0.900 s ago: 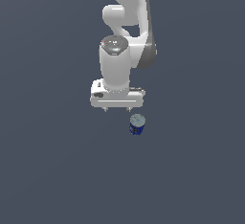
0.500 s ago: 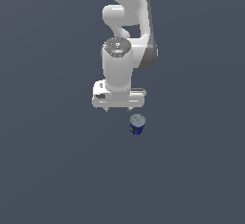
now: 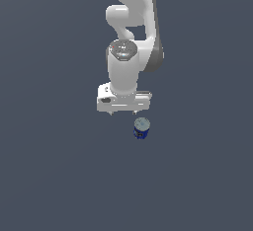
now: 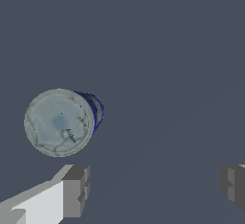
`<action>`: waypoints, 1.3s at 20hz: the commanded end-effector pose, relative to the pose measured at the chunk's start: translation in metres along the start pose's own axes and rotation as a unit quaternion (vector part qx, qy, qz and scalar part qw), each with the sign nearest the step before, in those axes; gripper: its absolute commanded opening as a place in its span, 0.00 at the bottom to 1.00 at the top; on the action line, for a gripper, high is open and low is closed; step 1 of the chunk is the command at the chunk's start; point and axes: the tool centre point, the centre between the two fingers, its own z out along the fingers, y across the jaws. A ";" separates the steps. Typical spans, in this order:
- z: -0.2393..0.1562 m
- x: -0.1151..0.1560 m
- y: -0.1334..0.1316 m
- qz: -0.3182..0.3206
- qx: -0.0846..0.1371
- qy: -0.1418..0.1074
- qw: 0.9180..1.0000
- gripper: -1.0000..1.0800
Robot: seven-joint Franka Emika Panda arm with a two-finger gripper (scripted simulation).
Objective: Pick up the object and move it to a goal position.
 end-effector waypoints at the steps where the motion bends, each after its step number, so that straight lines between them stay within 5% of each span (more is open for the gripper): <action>1: 0.000 0.000 -0.001 0.001 0.000 0.000 1.000 0.96; 15: 0.010 0.009 -0.026 0.074 0.004 0.004 0.997 0.96; 26: 0.025 0.019 -0.065 0.180 0.011 0.009 0.984 0.96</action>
